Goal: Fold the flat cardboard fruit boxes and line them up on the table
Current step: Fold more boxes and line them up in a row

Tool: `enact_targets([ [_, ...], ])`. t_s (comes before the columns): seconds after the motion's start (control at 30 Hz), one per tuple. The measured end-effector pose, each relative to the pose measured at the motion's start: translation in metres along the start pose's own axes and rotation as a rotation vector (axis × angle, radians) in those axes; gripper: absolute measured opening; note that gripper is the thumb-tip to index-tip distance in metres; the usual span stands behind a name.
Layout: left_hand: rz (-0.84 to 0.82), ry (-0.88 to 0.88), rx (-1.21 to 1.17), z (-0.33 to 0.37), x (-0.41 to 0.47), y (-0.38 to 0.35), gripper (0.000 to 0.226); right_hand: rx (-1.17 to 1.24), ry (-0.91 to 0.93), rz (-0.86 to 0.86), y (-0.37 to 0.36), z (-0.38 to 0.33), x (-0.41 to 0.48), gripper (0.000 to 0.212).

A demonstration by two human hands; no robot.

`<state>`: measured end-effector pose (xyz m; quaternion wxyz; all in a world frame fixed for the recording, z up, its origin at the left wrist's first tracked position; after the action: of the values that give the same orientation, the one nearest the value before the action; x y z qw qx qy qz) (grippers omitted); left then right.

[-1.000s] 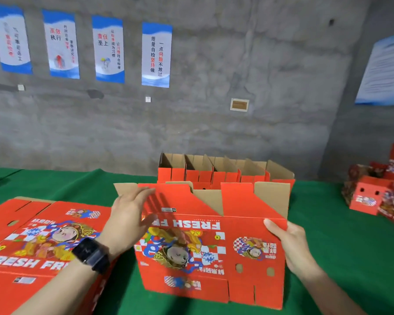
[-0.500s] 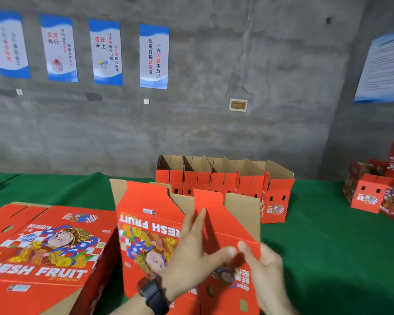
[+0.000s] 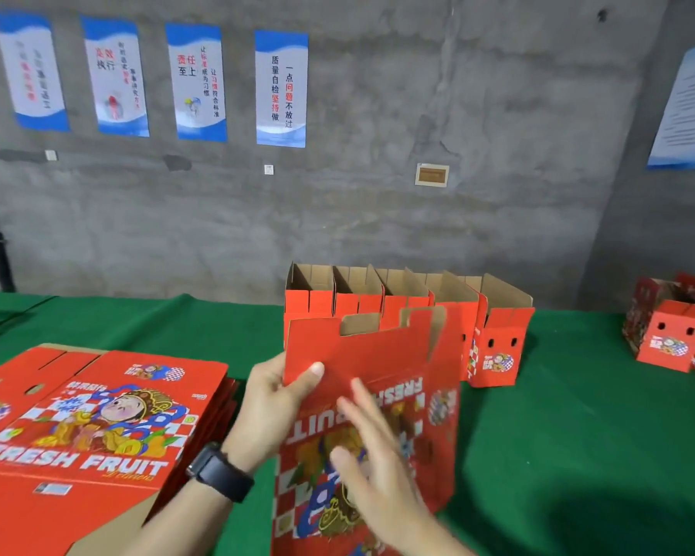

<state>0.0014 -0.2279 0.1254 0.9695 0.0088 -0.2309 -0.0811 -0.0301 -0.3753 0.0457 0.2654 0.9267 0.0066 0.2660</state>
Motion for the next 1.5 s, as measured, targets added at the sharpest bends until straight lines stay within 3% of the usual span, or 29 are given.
enact_targets([
  [0.13, -0.07, 0.087, -0.188, -0.011, 0.007, 0.025, 0.011, -0.156, -0.155, 0.378, 0.066, 0.023, 0.024, 0.048],
  [0.23, -0.132, 0.152, -0.306, -0.016, 0.009, 0.039, 0.013, -0.232, -0.236, 0.447, 0.109, 0.036, 0.034, 0.058],
  [0.33, -0.153, 0.155, -0.342, -0.018, 0.012, 0.052, 0.016, -0.24, -0.277, 0.287, 0.128, 0.045, 0.04, 0.045],
  [0.47, -0.181, 0.141, -0.331, -0.021, 0.018, 0.052, 0.015, -0.111, -0.4, -0.125, 0.124, 0.053, 0.043, 0.018],
  [0.57, -0.189, 0.149, -0.288, -0.026, 0.024, 0.049, 0.016, 0.039, -0.433, -0.237, 0.12, 0.054, 0.041, 0.023],
  [0.67, -0.228, 0.193, -0.175, -0.029, 0.03, 0.053, 0.026, 0.009, -0.384, -0.202, 0.121, 0.053, 0.04, 0.025],
  [0.77, -0.429, 0.181, 0.117, -0.028, 0.035, 0.058, 0.022, -0.084, -0.312, -0.08, 0.127, 0.055, 0.041, 0.014],
  [0.87, -0.641, 0.324, 0.362, -0.035, 0.028, 0.058, 0.074, -0.133, -0.275, 0.0, 0.134, 0.062, 0.041, 0.009],
  [0.93, -0.694, 0.427, 0.443, -0.043, 0.021, 0.054, 0.085, -0.044, -0.245, 0.037, 0.135, 0.061, 0.04, 0.018],
  [1.03, -0.518, 0.486, 0.387, -0.055, 0.016, 0.05, 0.096, 0.118, -0.281, 0.06, 0.135, 0.055, 0.038, 0.042],
  [1.1, -0.331, 0.48, 0.346, -0.065, 0.018, 0.05, 0.107, 0.045, -0.308, 0.087, 0.134, 0.053, 0.037, 0.056],
  [1.23, -0.113, 0.476, 0.154, -0.074, 0.02, 0.043, 0.087, -0.182, -0.357, 0.265, 0.137, 0.048, 0.03, 0.079],
  [1.3, 0.004, 0.447, 0.148, -0.076, 0.02, 0.042, 0.075, -0.245, -0.371, 0.319, 0.135, 0.046, 0.024, 0.073],
  [1.4, 0.128, 0.404, 0.142, -0.083, 0.016, 0.042, 0.036, -0.372, -0.376, 0.356, 0.133, 0.047, 0.017, 0.064],
  [1.5, 0.154, 0.33, 0.329, -0.081, 0.007, 0.04, 0.05, -0.471, -0.379, 0.334, 0.13, 0.053, 0.012, 0.068],
])
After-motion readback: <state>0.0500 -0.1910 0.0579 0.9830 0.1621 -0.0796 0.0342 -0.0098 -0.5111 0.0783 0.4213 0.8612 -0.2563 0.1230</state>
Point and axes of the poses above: each hand's wrist, its own x-axis towards the middle knuckle, its own y-axis out of the back of the hand, z = x × y, the point moved 5 cm from there along x, towards the middle knuckle, and after that the axes turned 5 degrees about -z, right-handed, at the moved point
